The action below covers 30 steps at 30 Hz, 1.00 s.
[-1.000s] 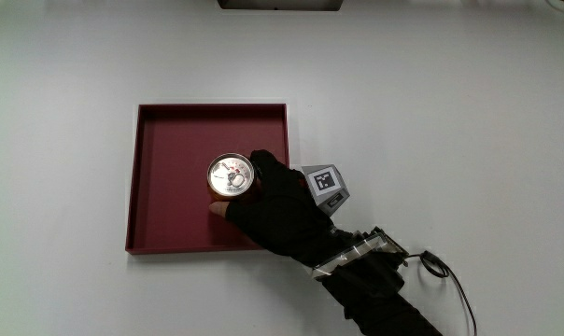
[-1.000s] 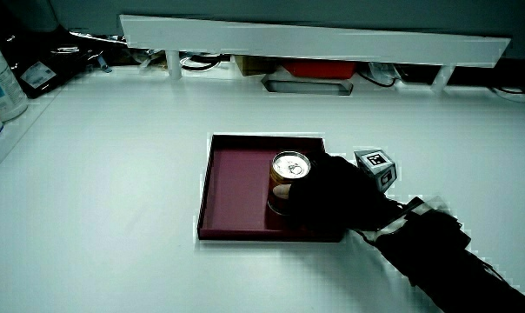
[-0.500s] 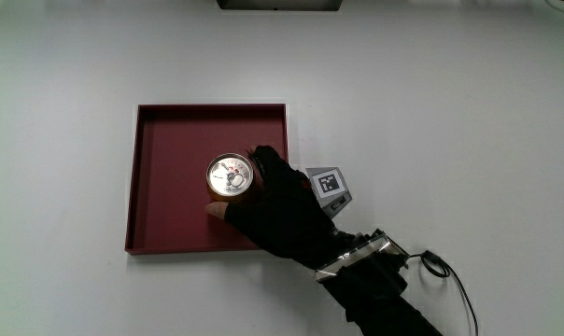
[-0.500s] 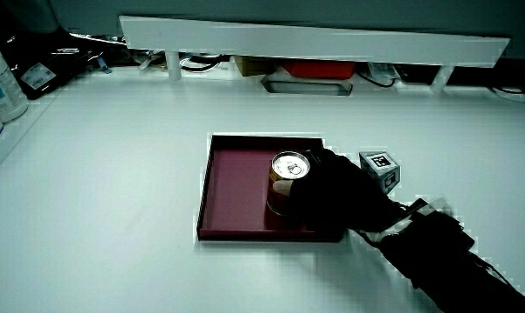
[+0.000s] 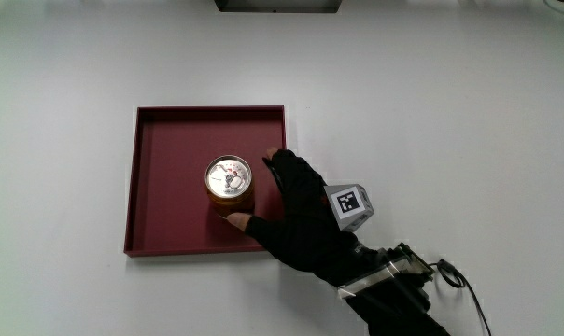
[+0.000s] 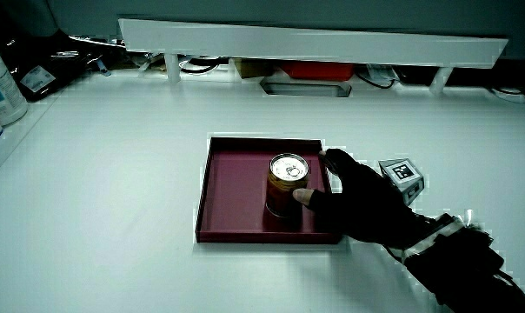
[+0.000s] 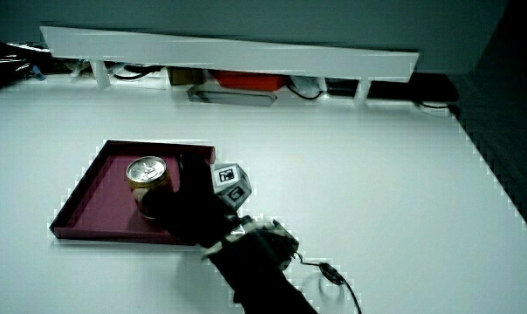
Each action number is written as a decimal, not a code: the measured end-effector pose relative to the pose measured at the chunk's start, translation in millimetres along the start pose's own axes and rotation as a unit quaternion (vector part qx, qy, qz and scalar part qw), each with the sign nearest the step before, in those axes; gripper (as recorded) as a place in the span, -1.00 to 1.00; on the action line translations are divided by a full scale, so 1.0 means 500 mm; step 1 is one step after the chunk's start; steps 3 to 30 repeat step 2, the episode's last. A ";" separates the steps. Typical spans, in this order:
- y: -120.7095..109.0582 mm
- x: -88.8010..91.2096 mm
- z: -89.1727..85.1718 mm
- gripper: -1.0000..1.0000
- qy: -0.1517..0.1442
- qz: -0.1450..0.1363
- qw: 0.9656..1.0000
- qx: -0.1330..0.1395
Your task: Place red bull into plate
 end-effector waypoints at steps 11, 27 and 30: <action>-0.004 0.007 0.002 -1.00 -0.016 -0.010 1.000 -0.009; -0.004 0.007 0.002 -1.00 -0.016 -0.010 1.000 -0.009; -0.004 0.007 0.002 -1.00 -0.016 -0.010 1.000 -0.009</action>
